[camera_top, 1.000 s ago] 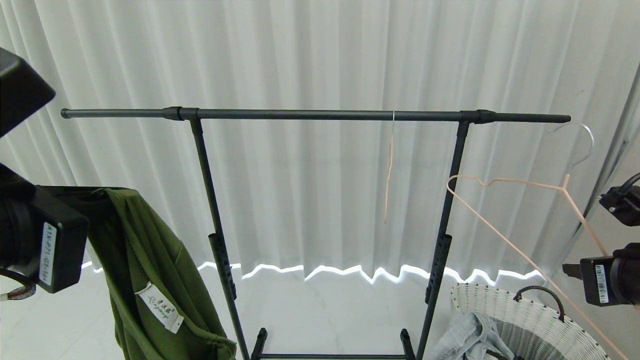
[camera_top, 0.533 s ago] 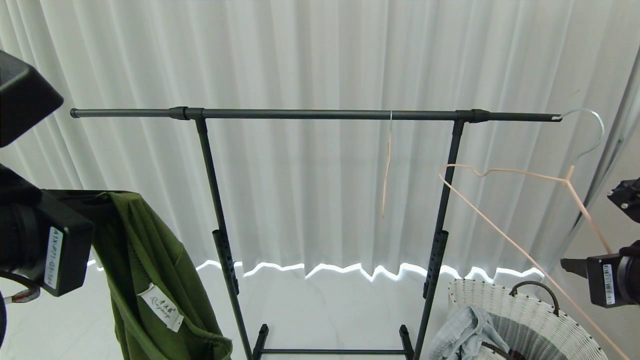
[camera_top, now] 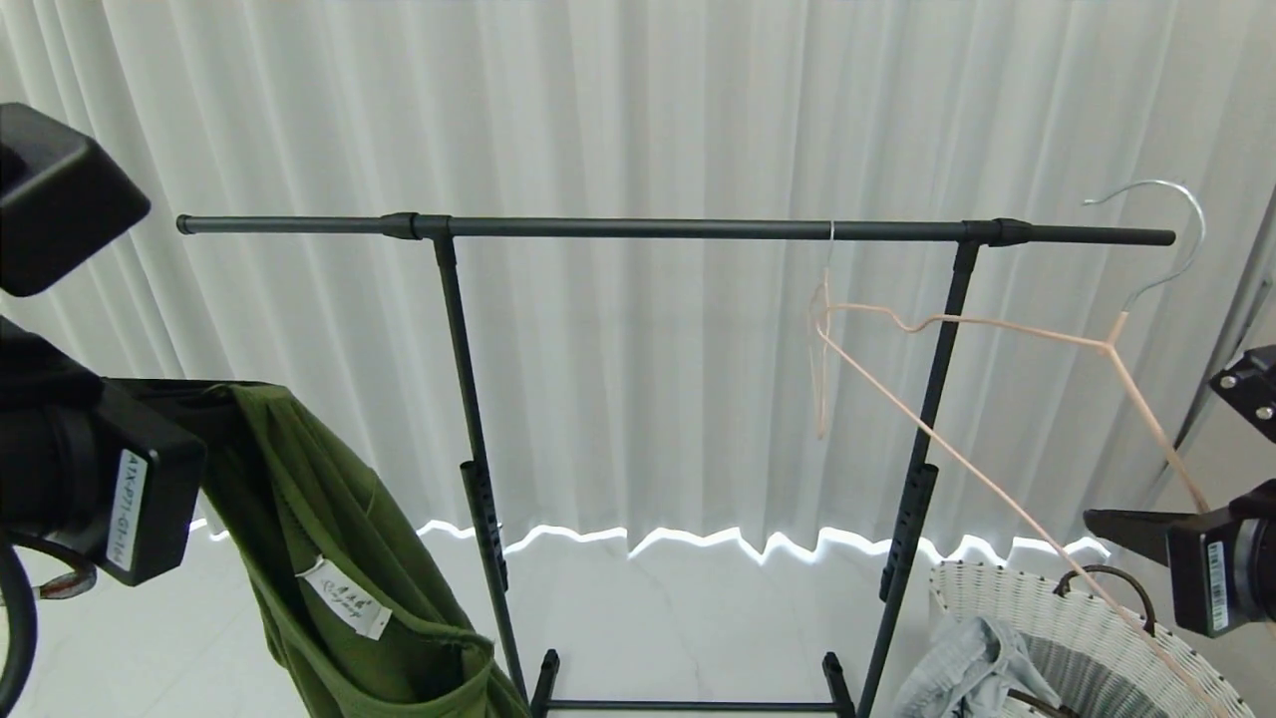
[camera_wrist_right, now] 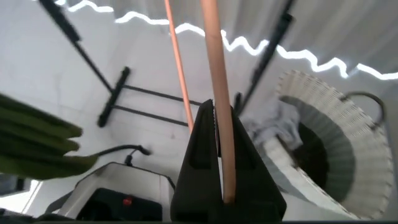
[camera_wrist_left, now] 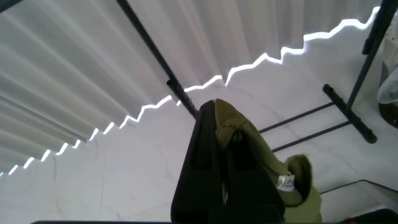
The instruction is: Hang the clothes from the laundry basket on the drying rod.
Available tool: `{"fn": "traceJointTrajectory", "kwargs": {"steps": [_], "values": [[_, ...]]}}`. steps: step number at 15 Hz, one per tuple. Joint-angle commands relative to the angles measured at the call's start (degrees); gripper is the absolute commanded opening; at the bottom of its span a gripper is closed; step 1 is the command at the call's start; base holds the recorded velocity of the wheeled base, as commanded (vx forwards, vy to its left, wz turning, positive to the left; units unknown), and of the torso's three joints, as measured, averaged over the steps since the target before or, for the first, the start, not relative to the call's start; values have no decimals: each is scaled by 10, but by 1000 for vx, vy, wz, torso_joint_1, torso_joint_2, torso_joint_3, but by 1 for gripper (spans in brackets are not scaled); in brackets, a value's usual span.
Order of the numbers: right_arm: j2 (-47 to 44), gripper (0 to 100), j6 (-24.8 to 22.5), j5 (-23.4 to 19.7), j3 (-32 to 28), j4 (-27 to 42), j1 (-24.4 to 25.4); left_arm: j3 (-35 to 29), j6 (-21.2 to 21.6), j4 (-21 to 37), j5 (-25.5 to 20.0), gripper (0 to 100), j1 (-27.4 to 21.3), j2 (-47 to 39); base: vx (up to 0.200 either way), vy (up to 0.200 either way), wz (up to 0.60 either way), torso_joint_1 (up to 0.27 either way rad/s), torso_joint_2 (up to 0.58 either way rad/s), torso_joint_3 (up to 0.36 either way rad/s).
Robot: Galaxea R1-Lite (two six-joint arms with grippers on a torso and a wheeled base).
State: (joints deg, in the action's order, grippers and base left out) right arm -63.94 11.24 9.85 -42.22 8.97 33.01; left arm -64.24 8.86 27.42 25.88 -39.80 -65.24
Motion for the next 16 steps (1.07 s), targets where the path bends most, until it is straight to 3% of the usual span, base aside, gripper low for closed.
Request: {"fn": "traceJointTrajectory", "kwargs": {"steps": [1, 6, 7, 9, 12, 16], "values": [[-3, 0, 1, -1, 1, -11, 57, 1, -1, 0, 0, 0, 2, -8, 0, 200, 0, 2, 2, 7], [-15, 0, 46, -1, 2, -12, 263, 43, -1, -13, 0, 0, 2, -20, 0, 0, 0, 0, 0, 0], [-19, 0, 48, -1, 2, -12, 284, 45, -4, -13, 0, 0, 2, -22, 0, 0, 0, 0, 0, 0], [-36, 0, 63, -1, 2, -12, 348, 46, -38, -26, 2, 0, 3, -52, 0, 0, 0, 0, 0, 0], [-57, 0, 79, -3, 1, -15, 406, 28, -111, -32, 24, 0, 2, -98, 0, 0, 0, 0, 0, 0], [-69, 0, 88, -4, 0, -40, 427, 28, -148, -32, 40, 0, 3, -119, 0, 0, 0, 0, 0, 0]]}}
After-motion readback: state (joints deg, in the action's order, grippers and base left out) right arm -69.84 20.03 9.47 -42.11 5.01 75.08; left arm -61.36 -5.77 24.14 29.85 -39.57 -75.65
